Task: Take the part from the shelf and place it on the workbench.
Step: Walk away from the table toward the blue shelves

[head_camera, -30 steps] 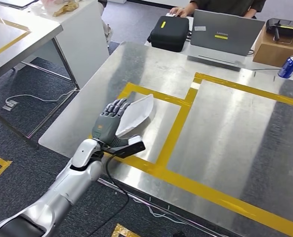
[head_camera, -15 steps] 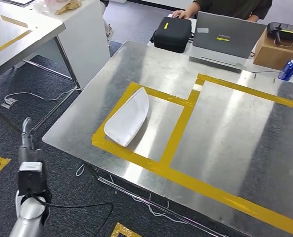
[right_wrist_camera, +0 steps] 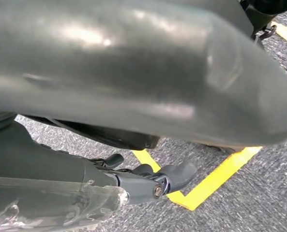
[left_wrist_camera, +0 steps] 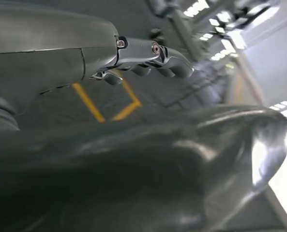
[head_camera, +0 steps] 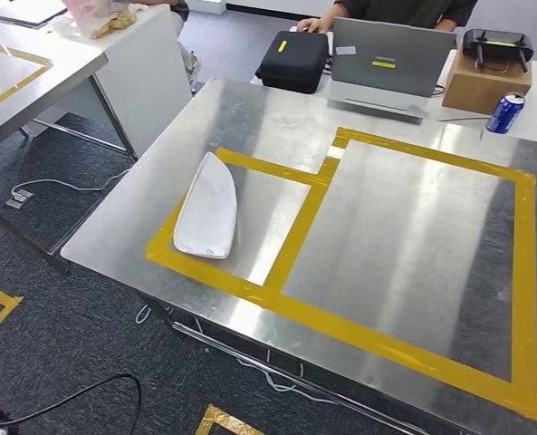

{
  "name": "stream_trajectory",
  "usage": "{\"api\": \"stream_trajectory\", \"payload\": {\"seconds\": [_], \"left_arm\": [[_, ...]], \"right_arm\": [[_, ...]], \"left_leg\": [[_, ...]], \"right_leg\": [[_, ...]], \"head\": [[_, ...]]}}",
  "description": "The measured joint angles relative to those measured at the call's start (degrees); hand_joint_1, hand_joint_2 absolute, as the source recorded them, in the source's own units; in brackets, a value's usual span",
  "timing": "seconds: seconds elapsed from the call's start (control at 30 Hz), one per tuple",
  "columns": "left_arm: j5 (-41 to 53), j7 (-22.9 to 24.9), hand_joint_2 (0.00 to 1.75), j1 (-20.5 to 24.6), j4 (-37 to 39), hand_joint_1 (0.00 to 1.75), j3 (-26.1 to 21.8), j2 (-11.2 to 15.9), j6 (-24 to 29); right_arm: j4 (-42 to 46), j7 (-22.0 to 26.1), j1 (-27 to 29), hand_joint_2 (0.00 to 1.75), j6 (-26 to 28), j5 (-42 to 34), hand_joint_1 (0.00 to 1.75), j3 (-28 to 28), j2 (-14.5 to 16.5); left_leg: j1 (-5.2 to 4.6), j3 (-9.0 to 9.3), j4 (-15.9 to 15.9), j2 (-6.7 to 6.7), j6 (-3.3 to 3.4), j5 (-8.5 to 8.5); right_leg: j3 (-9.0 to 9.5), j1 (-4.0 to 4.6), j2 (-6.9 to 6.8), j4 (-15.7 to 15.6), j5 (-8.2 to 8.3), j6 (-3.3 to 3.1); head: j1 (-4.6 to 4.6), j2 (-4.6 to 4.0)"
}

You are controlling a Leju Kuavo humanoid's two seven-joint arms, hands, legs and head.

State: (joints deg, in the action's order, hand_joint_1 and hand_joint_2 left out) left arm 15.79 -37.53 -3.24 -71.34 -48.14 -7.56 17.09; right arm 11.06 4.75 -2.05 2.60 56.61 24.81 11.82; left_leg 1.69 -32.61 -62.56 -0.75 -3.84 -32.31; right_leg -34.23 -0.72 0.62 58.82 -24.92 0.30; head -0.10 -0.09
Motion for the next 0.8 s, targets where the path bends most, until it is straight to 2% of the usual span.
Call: {"api": "stream_trajectory", "payload": {"seconds": [0.03,0.07,0.1,0.13,0.17,0.2,0.27,0.3,0.33,0.4,0.43,0.47,0.53,0.57,0.6,0.63,0.67,0.7,0.73,0.77,0.8], "left_arm": [[-0.3,-0.1,0.0,0.9,4.8,0.0,-2.6,0.7,0.5],[-0.7,0.0,0.0,1.6,9.9,0.0,-5.2,1.5,1.1],[-1.1,0.2,0.0,2.2,14.8,0.0,-7.7,2.1,1.8],[-1.4,0.4,0.0,2.6,19.4,0.0,-9.9,2.6,2.5],[-1.5,0.6,0.0,3.0,23.3,0.0,-11.7,2.9,3.3],[-1.5,0.5,0.0,3.4,26.6,0.0,-13.2,3.1,4.0],[-0.9,0.9,0.0,4.6,31.9,0.0,-15.1,3.6,5.0],[-0.2,1.8,0.0,5.2,34.1,0.0,-15.9,3.9,5.8],[0.9,3.5,0.0,5.6,36.2,0.0,-16.4,4.2,7.1],[4.2,8.4,0.0,5.8,40.2,0.0,-16.9,4.6,10.5],[6.1,11.6,0.0,5.9,42.2,0.0,-16.9,4.6,12.2],[8.0,15.1,0.0,6.0,44.1,0.0,-16.8,4.5,13.7],[11.5,21.5,0.0,6.0,47.4,0.0,-16.3,4.0,15.2],[13.0,23.6,0.0,5.9,48.8,0.0,-15.9,3.6,15.5],[14.5,24.8,0.0,5.9,50.0,0.0,-15.4,3.1,15.5],[15.7,25.4,0.0,5.9,51.0,0.0,-14.9,2.7,15.5],[16.7,25.8,0.0,5.9,52.0,0.0,-14.2,2.3,15.4],[17.5,26.2,0.0,5.9,52.7,0.0,-13.7,1.9,15.3],[18.5,26.6,0.0,5.9,53.4,0.0,-13.1,1.6,14.8],[20.1,27.1,0.0,5.9,53.9,0.0,-12.3,1.4,14.0],[22.2,27.6,0.0,5.9,54.4,0.0,-11.2,1.2,12.7]], "right_arm": [[0.0,0.0,0.0,0.0,-0.2,0.1,0.0,0.1,0.0],[0.0,0.1,0.0,0.0,-0.5,0.1,0.0,0.2,0.0],[0.0,0.3,0.1,0.0,-0.8,0.2,0.0,0.3,0.0],[0.0,0.4,0.2,0.0,-1.1,0.3,0.0,0.4,0.0],[0.0,0.6,0.2,0.0,-1.5,0.5,0.0,0.5,-0.1],[0.0,0.8,0.2,0.0,-1.9,0.6,0.0,0.6,-0.1],[0.0,1.0,0.0,0.0,-2.4,0.8,0.0,0.7,-0.1],[0.0,1.1,-0.1,0.0,-2.6,1.0,0.0,0.7,-0.2],[0.0,1.0,-0.1,0.0,-2.7,1.2,0.0,0.7,-0.2],[0.0,0.9,0.2,0.0,-2.6,1.6,0.0,0.7,-0.2],[0.0,0.8,0.4,0.0,-2.6,1.8,0.0,0.7,-0.2],[0.0,0.7,0.5,0.0,-2.5,1.9,0.0,0.8,-0.2],[0.0,0.4,0.6,0.0,-2.3,2.1,0.0,0.8,-0.3],[0.0,0.3,0.6,0.0,-2.3,2.2,0.0,0.8,-0.3],[0.0,0.2,0.5,0.0,-2.2,2.2,0.0,0.8,-0.3],[0.0,0.1,0.5,0.0,-2.2,2.2,0.0,0.9,-0.3],[0.0,0.1,0.6,0.0,-2.2,2.1,0.0,0.9,-0.3],[0.0,0.1,0.6,0.0,-2.1,2.1,0.0,0.9,-0.3],[0.0,0.0,0.5,0.0,-2.1,2.2,0.0,1.0,-0.3],[0.0,0.0,0.5,0.0,-2.1,2.2,0.0,1.0,-0.3],[0.0,-0.1,0.5,0.0,-2.1,2.3,0.0,1.0,-0.3]], "left_leg": [[-0.06,-1.66,-4.0,0.09,0.02,-2.23],[-0.12,-2.93,-7.3,0.19,0.12,-3.65],[-0.19,-3.41,-9.1,0.29,0.35,-3.9],[-0.3,-2.9,-8.9,0.38,0.68,-3.0],[-0.42,-1.41,-6.8,0.45,1.08,-1.37],[-0.55,0.91,-3.4,0.49,1.5,0.26],[-0.96,5.36,4.0,0.6,2.03,1.57],[-1.2,6.5,6.2,0.66,2.19,1.58],[-1.52,6.75,7.1,0.68,2.4,1.6],[-1.83,6.04,7.4,0.55,3.17,2.67],[-1.87,5.6,7.5,0.5,3.66,3.34],[-1.81,5.0,7.6,0.46,4.06,4.07],[-1.84,3.45,7.6,0.59,4.55,5.42],[-1.89,2.54,7.6,0.73,4.63,6.14],[-1.95,1.59,7.5,0.98,4.65,6.88],[-1.99,0.66,7.5,1.32,4.61,7.6],[-2.0,-0.23,7.4,1.76,4.52,8.28],[-1.99,-0.98,7.3,2.24,4.37,8.91],[-2.01,-1.6,7.3,2.71,4.17,9.49],[-2.04,-2.06,7.2,3.17,3.96,10.06],[-2.05,-2.38,7.2,3.6,3.7,10.64]], "right_leg": [[-0.64,0.21,0.07,0.0,0.42,-0.32],[-1.27,0.44,0.17,0.0,0.88,-0.53],[-1.9,0.69,0.3,0.0,1.38,-0.66],[-2.52,0.91,0.43,0.0,1.9,-0.71],[-3.11,1.1,0.51,0.0,2.43,-0.68],[-3.64,1.24,0.53,0.0,2.96,-0.55],[-4.47,1.53,0.34,0.1,4.0,-0.08],[-4.69,1.53,0.19,0.0,4.55,0.21],[-4.82,1.44,0.07,-0.2,5.14,0.54],[-4.98,0.98,-0.01,-0.6,5.89,1.24],[-5.32,0.85,-0.03,-0.1,4.88,1.57],[-5.92,0.8,-0.06,1.6,2.68,1.84],[-7.64,0.79,-0.1,8.5,-3.72,2.18],[-8.23,0.8,-0.1,12.4,-6.01,2.23],[-8.18,0.83,-0.09,15.2,-6.92,2.19],[-7.16,0.91,-0.06,16.0,-6.49,2.07],[-5.04,1.02,0.04,14.7,-5.22,1.89],[-1.91,1.14,0.39,11.5,-3.88,1.68],[1.75,1.22,1.28,6.9,-3.56,1.38],[5.0,1.21,2.11,2.5,-3.85,1.21],[7.15,1.23,2.75,-0.8,-4.5,1.05]], "head": [[-0.1,0.0],[-0.2,0.0],[-0.3,0.0],[-0.36,0.0],[-0.43,0.0],[-0.45,0.0],[-0.38,0.01],[-0.4,0.01],[-0.44,0.01],[-0.76,0.0],[-0.78,0.0],[-0.78,0.0],[-0.6,0.0],[-0.57,0.0],[-0.58,0.0],[-0.59,0.0],[-0.58,0.0],[-0.59,0.0],[-0.59,0.0],[-0.64,0.0],[-0.63,0.0]]}}
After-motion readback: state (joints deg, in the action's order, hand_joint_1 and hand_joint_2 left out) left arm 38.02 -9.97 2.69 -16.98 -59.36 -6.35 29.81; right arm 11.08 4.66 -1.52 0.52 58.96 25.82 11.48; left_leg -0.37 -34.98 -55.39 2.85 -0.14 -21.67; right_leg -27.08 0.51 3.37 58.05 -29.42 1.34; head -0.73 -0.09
